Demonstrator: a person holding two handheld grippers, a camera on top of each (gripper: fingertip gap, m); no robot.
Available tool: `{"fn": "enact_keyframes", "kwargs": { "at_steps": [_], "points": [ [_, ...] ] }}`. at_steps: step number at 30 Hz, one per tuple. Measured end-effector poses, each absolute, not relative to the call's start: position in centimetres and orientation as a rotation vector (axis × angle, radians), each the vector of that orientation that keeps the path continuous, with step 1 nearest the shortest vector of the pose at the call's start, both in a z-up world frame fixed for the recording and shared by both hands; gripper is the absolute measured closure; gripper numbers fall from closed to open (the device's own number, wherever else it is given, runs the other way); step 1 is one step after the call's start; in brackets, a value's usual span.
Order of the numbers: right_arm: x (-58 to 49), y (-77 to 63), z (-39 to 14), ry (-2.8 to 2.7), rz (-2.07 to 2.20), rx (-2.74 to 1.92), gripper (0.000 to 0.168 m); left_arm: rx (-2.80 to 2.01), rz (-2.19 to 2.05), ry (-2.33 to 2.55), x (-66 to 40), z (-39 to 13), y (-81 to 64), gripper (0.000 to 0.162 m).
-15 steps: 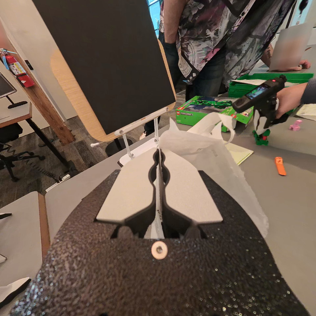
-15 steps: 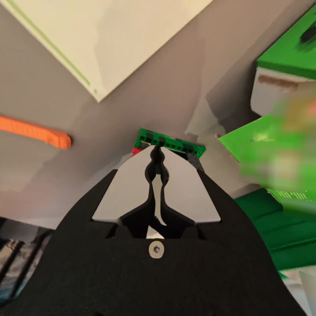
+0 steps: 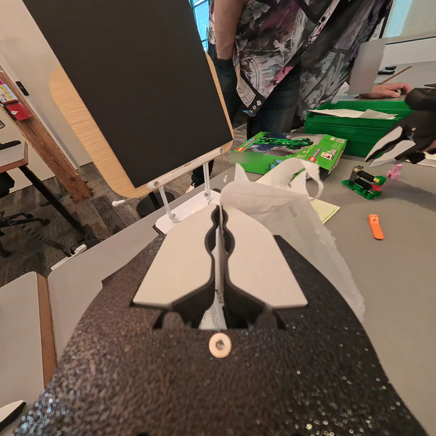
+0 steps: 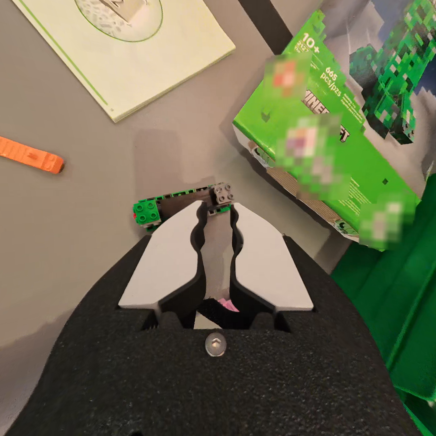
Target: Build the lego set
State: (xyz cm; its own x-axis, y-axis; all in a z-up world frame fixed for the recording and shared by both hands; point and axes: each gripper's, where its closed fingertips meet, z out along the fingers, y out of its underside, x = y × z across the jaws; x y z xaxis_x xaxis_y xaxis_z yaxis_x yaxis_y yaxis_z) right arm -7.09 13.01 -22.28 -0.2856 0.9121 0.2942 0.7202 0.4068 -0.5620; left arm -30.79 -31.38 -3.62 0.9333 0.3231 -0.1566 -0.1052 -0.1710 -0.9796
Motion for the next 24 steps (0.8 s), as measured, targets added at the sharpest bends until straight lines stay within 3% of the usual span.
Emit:
{"fn": "enact_keyframes", "kwargs": {
  "at_steps": [8,24],
  "points": [
    [-7.1,12.8,-22.2,-2.231,0.503,-1.332,0.126,-1.676,0.383,-0.172,-30.8,-3.1,-32.1,0.162],
    [-8.7,13.5,-23.4,-2.528,0.212,-1.272,0.145,-1.658,0.398,-0.188,-31.0,-2.7,-33.0,0.162]
  ]
}}
